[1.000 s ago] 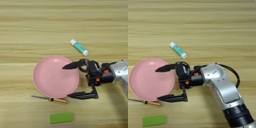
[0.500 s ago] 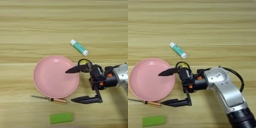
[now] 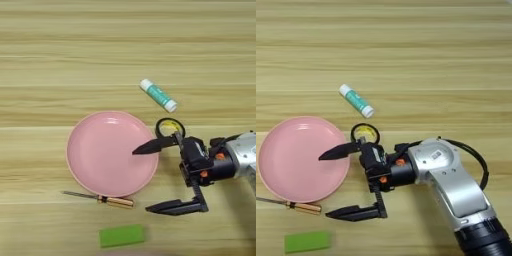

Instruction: Move the objects on the table

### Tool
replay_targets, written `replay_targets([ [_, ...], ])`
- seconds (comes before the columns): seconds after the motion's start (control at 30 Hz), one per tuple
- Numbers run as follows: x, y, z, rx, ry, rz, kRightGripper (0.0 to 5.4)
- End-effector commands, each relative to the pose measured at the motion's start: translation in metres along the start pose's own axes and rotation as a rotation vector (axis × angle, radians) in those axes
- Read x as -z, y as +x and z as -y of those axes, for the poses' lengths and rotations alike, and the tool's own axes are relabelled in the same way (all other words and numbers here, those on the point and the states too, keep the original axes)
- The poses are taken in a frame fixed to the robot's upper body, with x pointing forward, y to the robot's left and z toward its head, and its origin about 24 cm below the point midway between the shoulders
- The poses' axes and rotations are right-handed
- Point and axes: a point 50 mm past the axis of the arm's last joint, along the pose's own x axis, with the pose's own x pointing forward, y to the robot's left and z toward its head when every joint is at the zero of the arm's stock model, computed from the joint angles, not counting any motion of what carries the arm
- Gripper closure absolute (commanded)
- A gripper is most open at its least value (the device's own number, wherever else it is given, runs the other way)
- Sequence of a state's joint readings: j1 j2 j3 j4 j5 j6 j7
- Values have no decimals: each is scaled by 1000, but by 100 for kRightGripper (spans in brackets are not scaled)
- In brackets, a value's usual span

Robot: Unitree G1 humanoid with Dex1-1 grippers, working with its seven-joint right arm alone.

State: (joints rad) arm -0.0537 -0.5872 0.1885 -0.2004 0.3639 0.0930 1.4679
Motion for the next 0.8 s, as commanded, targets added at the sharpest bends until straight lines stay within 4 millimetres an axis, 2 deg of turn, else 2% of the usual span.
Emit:
replay_targets([
  [0.03, -15, -5, 5, 45, -111, -27, 4],
  [0.43, -16, 2, -4, 57, -138, -17, 4],
  [0.8, -21, 6, -1, 75, -153, -5, 4],
])
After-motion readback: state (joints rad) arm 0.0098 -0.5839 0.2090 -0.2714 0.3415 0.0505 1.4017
